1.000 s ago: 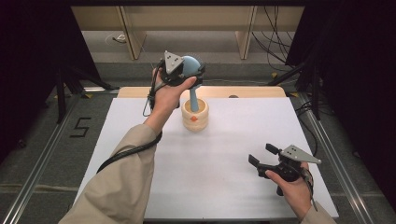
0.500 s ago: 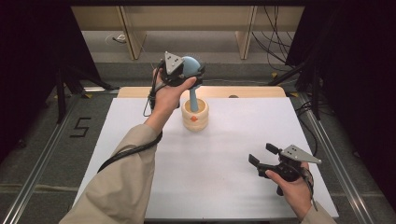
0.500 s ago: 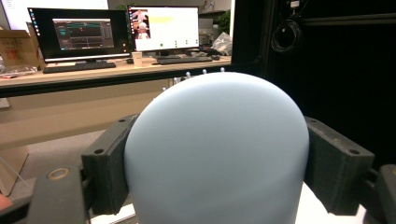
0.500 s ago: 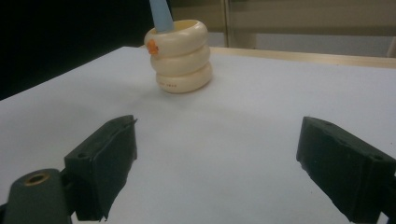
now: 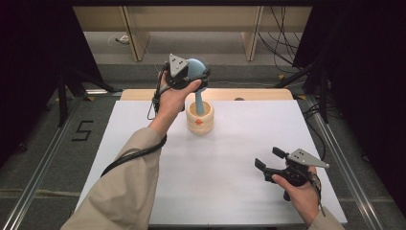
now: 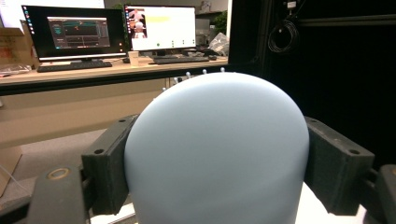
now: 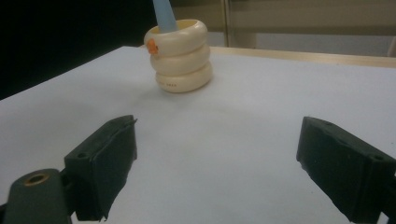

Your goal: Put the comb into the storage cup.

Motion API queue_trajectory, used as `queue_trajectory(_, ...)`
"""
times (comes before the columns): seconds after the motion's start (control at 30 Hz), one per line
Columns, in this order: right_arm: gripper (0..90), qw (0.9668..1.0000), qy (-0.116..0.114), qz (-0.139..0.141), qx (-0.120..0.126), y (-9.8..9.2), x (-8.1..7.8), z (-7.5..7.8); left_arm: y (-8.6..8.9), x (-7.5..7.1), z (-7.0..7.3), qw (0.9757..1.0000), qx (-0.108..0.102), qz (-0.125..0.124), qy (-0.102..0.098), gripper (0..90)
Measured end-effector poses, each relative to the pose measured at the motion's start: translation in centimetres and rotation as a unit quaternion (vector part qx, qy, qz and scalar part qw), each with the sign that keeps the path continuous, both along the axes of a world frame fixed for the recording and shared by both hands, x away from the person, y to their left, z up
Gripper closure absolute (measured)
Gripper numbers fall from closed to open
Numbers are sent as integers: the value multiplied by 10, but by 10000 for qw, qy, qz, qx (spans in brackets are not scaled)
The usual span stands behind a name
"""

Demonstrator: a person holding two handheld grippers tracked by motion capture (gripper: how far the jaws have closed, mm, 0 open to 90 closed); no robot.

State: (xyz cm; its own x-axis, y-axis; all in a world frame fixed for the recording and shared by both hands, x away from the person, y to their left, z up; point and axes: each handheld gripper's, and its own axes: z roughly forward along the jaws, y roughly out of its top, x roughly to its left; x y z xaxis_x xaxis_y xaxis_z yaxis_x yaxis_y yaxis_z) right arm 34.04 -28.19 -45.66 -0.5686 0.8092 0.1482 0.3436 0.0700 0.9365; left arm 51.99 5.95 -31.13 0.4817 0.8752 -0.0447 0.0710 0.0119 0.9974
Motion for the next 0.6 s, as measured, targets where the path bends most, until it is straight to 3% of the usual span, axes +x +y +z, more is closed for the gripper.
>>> queue_trajectory(0.6, 129, 10000, 7, -9, 4, 0, 0, 0, 2, 6, -10, 9999, 106, 21, -27, 197)
